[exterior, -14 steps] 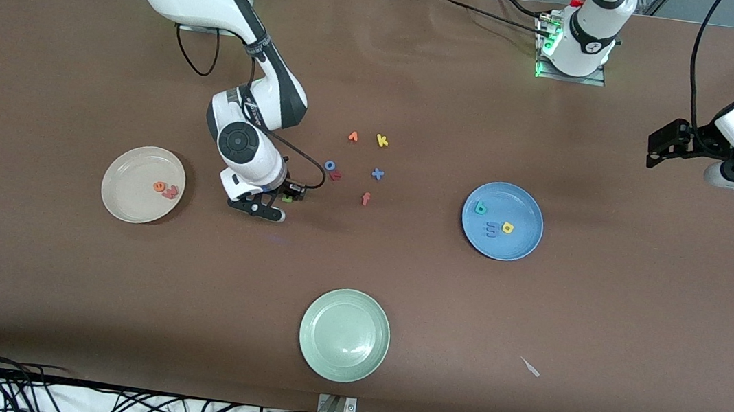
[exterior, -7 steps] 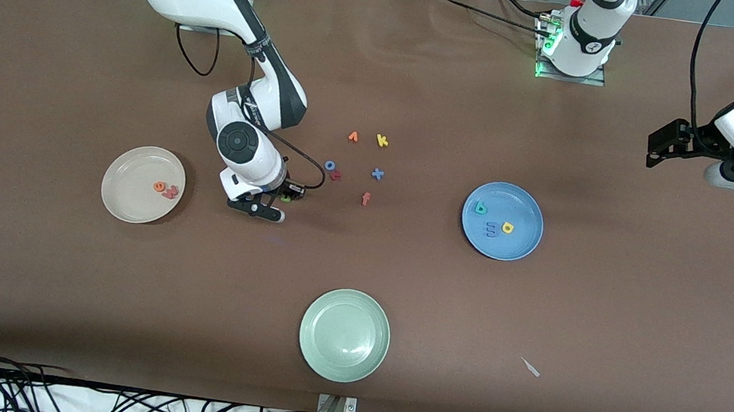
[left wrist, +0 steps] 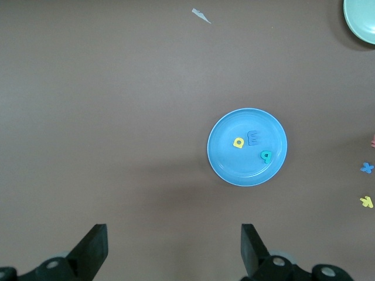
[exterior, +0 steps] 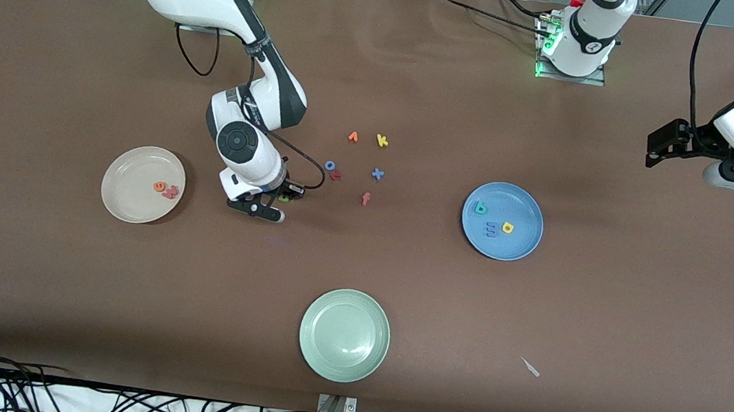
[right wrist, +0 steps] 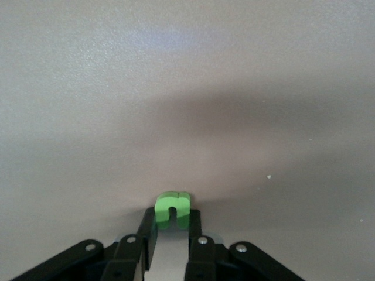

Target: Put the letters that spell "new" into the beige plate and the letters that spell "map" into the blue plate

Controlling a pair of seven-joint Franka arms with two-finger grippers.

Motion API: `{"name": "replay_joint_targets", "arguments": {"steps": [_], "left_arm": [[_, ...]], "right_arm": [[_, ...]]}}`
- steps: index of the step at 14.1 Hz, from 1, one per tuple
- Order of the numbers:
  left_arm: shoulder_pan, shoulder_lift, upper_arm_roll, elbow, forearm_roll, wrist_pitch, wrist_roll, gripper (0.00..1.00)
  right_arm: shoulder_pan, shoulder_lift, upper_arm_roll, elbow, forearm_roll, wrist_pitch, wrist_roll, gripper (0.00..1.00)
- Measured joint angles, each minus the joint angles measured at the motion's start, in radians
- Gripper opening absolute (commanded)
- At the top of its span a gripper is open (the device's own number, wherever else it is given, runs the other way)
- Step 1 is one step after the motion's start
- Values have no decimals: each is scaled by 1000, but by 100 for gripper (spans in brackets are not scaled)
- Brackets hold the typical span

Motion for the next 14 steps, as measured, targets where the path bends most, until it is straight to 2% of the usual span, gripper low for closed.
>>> {"name": "replay_joint_targets", "arguments": {"steps": [3,6,11,14], "left_arm": [[0,0,0,0,0,0,0,100],[0,0,0,0,0,0,0,100],[0,0,0,0,0,-10,0,100],[0,0,0,1,0,-13,0,100]], "right_arm": [[-2,0,0,16,0,-4,0,10],[-8,-15,-19,84,0,-144,-22,10],[-21,-100,-147,106,0,-344,-311,10],[-24,-129,-242,83,0,-396,-485,10]]}}
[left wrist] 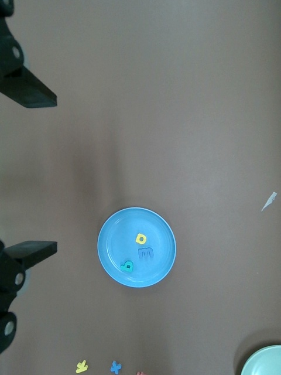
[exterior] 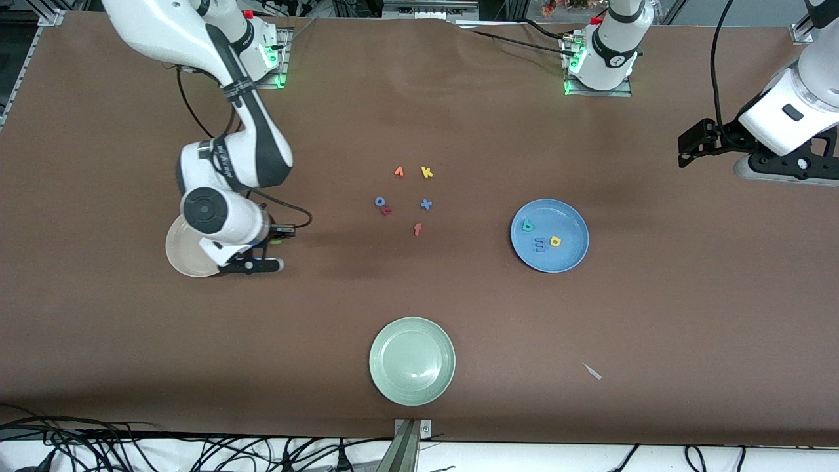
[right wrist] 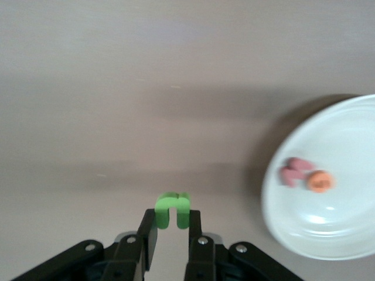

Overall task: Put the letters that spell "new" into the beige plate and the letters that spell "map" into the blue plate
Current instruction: 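Carry the green n to the white plate and open the right gripper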

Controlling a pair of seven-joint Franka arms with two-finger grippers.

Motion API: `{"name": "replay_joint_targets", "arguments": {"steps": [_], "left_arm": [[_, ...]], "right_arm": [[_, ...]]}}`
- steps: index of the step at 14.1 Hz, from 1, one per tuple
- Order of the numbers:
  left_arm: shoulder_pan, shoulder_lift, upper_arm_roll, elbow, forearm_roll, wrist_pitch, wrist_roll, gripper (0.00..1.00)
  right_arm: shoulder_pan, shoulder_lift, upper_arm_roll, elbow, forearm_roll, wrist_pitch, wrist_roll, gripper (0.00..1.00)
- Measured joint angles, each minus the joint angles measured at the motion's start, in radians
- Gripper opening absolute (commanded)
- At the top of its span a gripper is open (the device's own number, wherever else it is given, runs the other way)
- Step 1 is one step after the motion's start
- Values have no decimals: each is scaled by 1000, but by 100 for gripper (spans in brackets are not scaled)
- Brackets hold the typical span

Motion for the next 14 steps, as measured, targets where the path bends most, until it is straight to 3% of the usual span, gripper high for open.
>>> {"name": "replay_joint_targets", "arguments": {"steps": [4,5,6,7,11,14], "left_arm": [[0,0,0,0,0,-2,0,100],[0,0,0,0,0,-2,0,100],[0,0,0,0,0,-2,0,100],[0,0,0,0,0,-2,0,100],[0,0,0,1,0,-2,0,100],[0,0,0,1,0,-2,0,100]], "right_arm": [[-9,-3,-117,-32,0,-59,-116,13],[-14,-3,-134,-36,0,-67,-120,22],[-25,-1,-142,-40,0,-70,-121,51],[-38,2,-145,-44,0,-71,-122,100],[-53,10,-144,-25,1,-118,-121,100],[-38,3,-129,91,5,-256,-118,100]]}}
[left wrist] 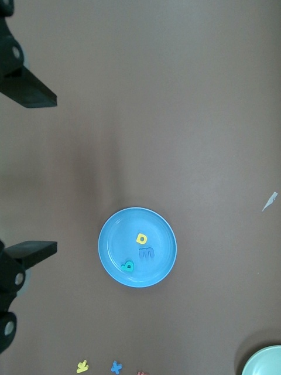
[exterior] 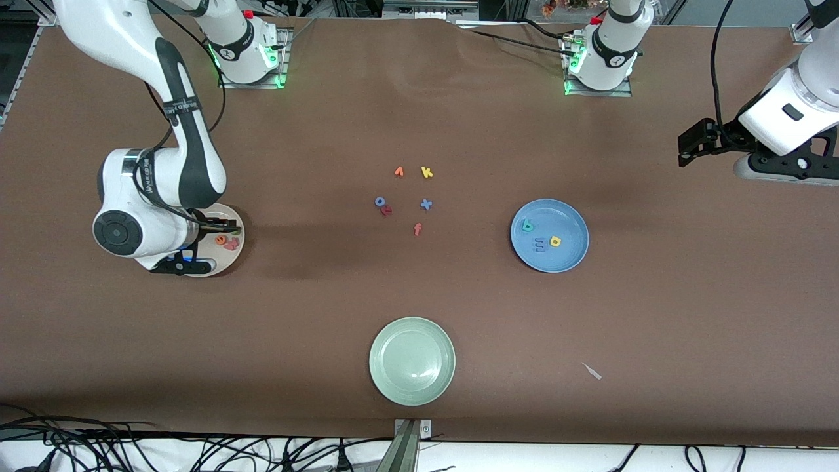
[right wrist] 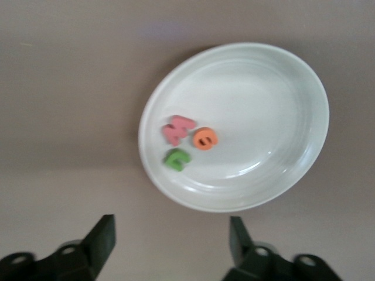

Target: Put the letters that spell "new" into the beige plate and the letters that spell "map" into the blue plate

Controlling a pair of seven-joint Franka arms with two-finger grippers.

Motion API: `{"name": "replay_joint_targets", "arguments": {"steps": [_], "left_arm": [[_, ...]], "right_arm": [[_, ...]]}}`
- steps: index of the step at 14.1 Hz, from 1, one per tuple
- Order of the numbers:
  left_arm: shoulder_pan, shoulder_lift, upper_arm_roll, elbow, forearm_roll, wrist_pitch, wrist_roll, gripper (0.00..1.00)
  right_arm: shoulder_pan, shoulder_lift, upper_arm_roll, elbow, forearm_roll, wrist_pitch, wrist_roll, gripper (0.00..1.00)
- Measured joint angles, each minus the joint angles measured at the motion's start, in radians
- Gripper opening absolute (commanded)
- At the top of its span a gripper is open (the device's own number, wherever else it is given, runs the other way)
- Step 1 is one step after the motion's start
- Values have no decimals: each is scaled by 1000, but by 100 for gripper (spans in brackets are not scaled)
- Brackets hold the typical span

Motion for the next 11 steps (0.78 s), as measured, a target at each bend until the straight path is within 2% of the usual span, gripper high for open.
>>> {"name": "replay_joint_targets", "arguments": {"steps": [7,11], "left_arm": [[0,0,0,1,0,0,0,100],[0,0,0,1,0,0,0,100]], "right_arm": [[25,-10,18,241,3,-317,29,100],[28,-29,18,314,3,-394,29,100]]}}
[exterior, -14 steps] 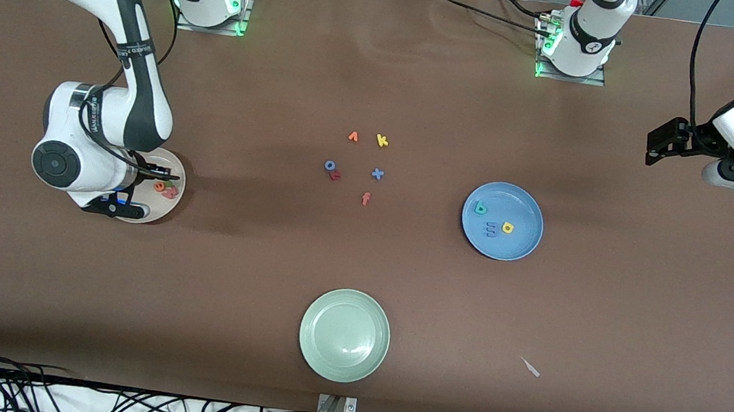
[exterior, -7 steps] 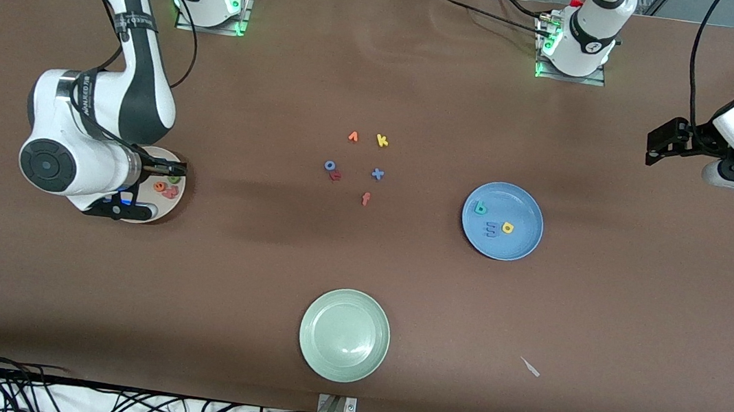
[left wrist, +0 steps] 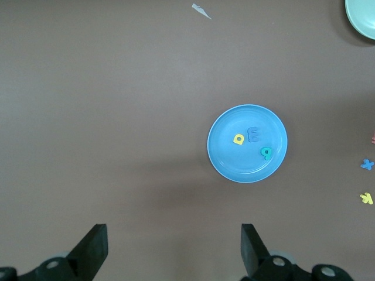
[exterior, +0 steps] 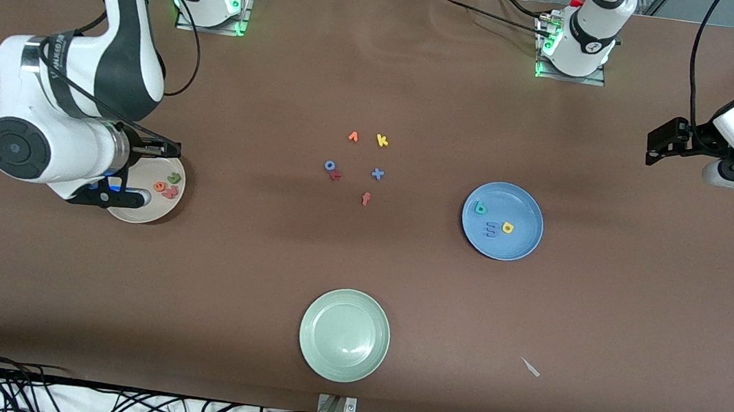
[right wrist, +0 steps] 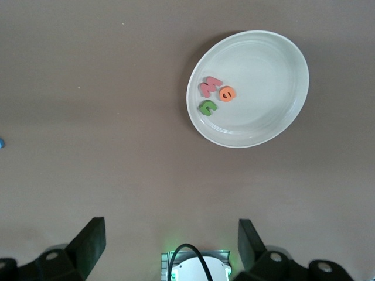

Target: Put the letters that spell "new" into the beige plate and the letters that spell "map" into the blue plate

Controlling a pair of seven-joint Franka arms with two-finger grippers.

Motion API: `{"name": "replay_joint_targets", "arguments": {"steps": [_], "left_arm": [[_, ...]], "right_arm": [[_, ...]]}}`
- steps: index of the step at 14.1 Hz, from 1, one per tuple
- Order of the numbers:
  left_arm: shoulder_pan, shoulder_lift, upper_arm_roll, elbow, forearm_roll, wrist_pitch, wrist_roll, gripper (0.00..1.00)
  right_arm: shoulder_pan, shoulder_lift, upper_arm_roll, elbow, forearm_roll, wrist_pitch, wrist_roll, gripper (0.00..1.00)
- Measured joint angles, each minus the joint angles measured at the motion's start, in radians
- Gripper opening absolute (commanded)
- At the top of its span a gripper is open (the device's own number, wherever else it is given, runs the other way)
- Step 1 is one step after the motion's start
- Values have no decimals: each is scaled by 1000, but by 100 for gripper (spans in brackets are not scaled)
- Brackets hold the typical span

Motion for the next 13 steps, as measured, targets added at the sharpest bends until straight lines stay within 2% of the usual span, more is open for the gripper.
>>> {"name": "replay_joint_targets", "arguments": {"steps": [5,9,13], "left_arm": [[0,0,0,0,0,0,0,100],[0,1,0,1,0,-1,0,100],[0,1,0,1,0,-1,0,100]], "right_arm": [[-7,-98,28,-29,1,54,-1,100],[-149,-276,148,-168,-1,169,-1,100],[-236,-421,168,-205,-2,161,-3,100]]}}
